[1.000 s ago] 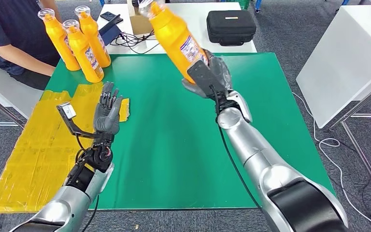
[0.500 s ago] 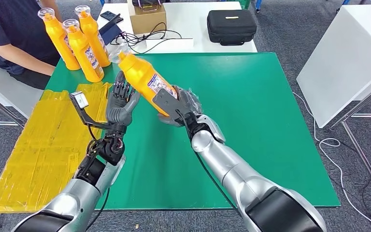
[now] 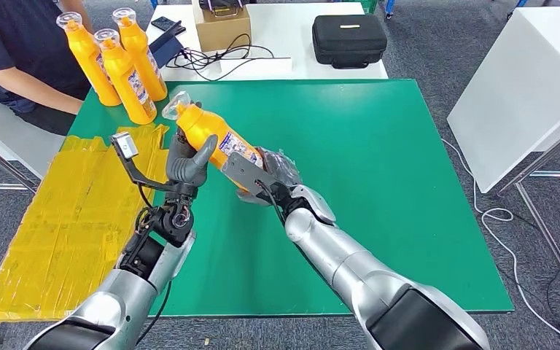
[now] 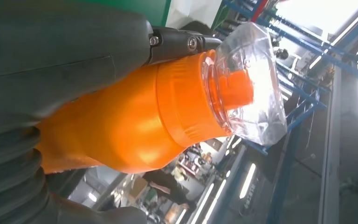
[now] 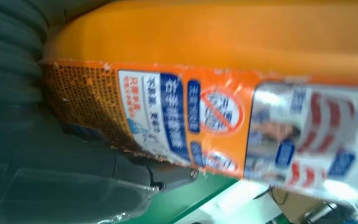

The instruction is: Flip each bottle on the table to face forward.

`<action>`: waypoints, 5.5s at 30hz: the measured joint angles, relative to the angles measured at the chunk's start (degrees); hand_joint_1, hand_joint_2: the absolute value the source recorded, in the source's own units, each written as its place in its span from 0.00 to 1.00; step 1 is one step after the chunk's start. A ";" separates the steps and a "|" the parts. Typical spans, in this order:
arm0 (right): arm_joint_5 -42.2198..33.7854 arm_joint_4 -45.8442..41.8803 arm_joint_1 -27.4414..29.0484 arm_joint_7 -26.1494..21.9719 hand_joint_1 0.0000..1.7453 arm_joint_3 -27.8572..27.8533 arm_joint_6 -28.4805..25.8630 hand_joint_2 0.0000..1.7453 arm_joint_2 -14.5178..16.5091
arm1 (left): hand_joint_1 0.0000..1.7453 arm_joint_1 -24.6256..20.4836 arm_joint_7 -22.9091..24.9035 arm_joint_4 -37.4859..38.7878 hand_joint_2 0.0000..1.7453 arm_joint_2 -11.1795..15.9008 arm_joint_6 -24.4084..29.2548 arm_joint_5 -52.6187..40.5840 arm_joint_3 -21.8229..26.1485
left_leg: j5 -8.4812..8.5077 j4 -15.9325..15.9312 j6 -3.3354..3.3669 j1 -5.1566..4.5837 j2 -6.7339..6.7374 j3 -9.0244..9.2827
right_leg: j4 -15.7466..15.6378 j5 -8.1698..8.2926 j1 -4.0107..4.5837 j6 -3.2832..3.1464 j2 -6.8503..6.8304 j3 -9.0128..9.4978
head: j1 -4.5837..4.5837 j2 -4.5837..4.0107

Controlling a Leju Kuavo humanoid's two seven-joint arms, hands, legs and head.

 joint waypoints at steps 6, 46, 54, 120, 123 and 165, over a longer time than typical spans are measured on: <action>-0.53 0.00 -0.67 1.80 1.00 3.21 0.02 1.00 -0.01 | 0.00 0.50 1.58 -0.51 1.00 -0.25 -1.44 1.44 -0.02 | 0.00 0.00 0.00 0.00 0.01 0.01 | 0.00 0.00 0.01 0.00 0.00 0.00 | 0.00 0.00; -6.35 -7.28 -5.44 8.15 1.00 20.60 -0.84 1.00 -0.80 | 0.02 2.64 9.01 -0.37 1.00 -1.00 -4.16 9.33 -3.40 | 0.00 0.01 0.00 0.01 0.07 0.01 | 0.00 0.00 0.00 0.00 0.06 -0.04 | 0.01 0.00; -10.05 -7.47 -5.88 8.19 1.00 22.45 -0.83 1.00 -0.80 | 1.00 3.61 5.40 -2.72 1.00 -1.04 -0.44 6.91 -4.16 | 0.00 0.01 0.00 0.00 0.08 0.01 | 0.00 0.00 0.00 0.00 0.06 -0.04 | 0.00 0.00; 14.10 -17.62 -4.69 -9.38 0.00 -26.35 13.40 0.00 -9.50 | 1.00 1.79 -2.66 11.48 1.00 13.13 59.46 -107.50 22.81 | 0.04 0.00 -0.07 0.01 0.06 -0.01 | 0.02 0.00 0.07 -0.01 0.07 -0.04 | 0.01 0.00; 13.76 -17.62 -5.02 -9.72 0.00 -26.25 14.07 0.00 -8.78 | 1.00 1.96 1.77 13.04 1.00 13.10 59.47 -115.28 25.41 | 0.04 0.00 -0.07 0.02 0.02 -0.02 | 0.02 0.00 0.09 -0.01 0.04 -0.04 | 0.01 0.00; 10.96 -12.83 -5.16 -14.01 0.00 -23.16 15.27 0.00 -8.10 | 0.00 -0.45 11.84 32.37 0.00 17.86 59.07 -118.59 11.65 | 0.10 0.00 -0.03 -0.03 -0.38 0.06 | -0.03 0.00 -0.05 0.00 -0.32 0.18 | 0.03 0.00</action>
